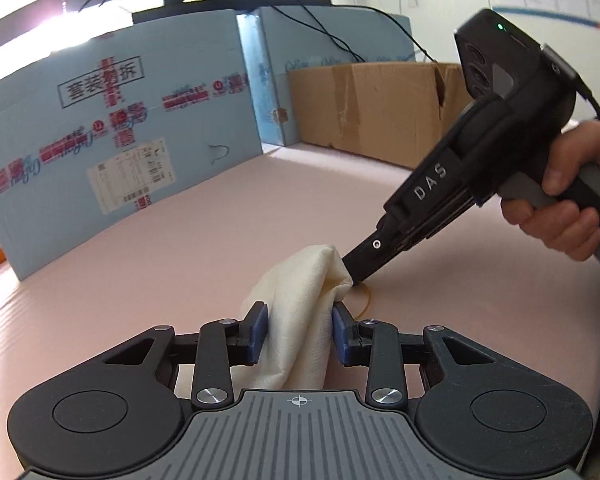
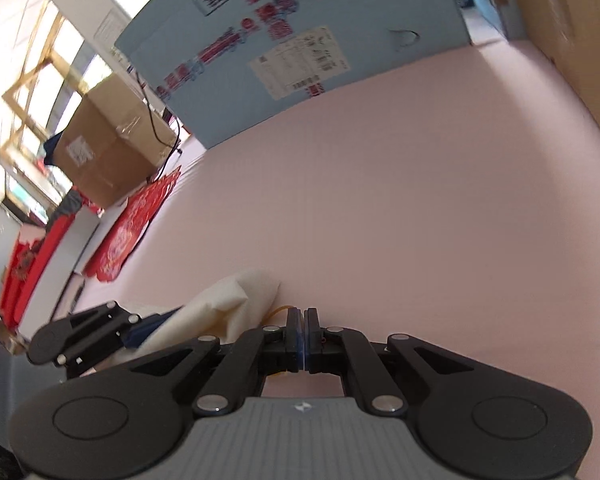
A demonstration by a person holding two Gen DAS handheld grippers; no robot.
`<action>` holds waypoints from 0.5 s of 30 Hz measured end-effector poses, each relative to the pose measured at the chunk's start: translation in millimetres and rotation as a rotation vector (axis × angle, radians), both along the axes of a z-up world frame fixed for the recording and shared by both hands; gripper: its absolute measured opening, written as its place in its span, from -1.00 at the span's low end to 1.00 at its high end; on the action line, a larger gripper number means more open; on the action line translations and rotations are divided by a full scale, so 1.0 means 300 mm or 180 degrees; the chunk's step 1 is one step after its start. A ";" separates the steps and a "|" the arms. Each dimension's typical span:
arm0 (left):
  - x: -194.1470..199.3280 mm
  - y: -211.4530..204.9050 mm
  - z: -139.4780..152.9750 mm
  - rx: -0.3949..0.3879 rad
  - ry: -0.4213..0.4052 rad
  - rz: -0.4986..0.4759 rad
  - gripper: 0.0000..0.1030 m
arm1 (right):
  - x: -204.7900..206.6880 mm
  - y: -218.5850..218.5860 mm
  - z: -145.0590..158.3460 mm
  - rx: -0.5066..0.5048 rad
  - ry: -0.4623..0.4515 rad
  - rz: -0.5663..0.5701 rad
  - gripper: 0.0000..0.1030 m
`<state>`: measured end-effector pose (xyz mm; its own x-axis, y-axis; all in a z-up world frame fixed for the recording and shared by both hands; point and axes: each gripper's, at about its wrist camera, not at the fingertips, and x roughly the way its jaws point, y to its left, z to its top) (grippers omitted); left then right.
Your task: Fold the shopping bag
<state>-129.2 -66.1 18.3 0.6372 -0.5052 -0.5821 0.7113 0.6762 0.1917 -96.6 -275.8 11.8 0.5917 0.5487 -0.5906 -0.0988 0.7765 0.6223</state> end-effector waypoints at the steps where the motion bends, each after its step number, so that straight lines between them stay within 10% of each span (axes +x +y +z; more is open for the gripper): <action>1: 0.002 -0.001 0.004 -0.0021 0.0033 -0.0032 -0.27 | 0.001 -0.017 -0.013 0.0121 0.0052 -0.0028 -0.99; 8: 0.115 0.100 0.024 -0.0850 0.0846 0.0034 -0.01 | -0.008 0.052 0.024 -0.0476 -0.0170 0.0289 -0.89; 15: 0.101 0.151 -0.019 -0.0953 0.0863 0.0316 -0.01 | -0.035 0.195 0.083 -0.1441 -0.0426 0.0656 -0.80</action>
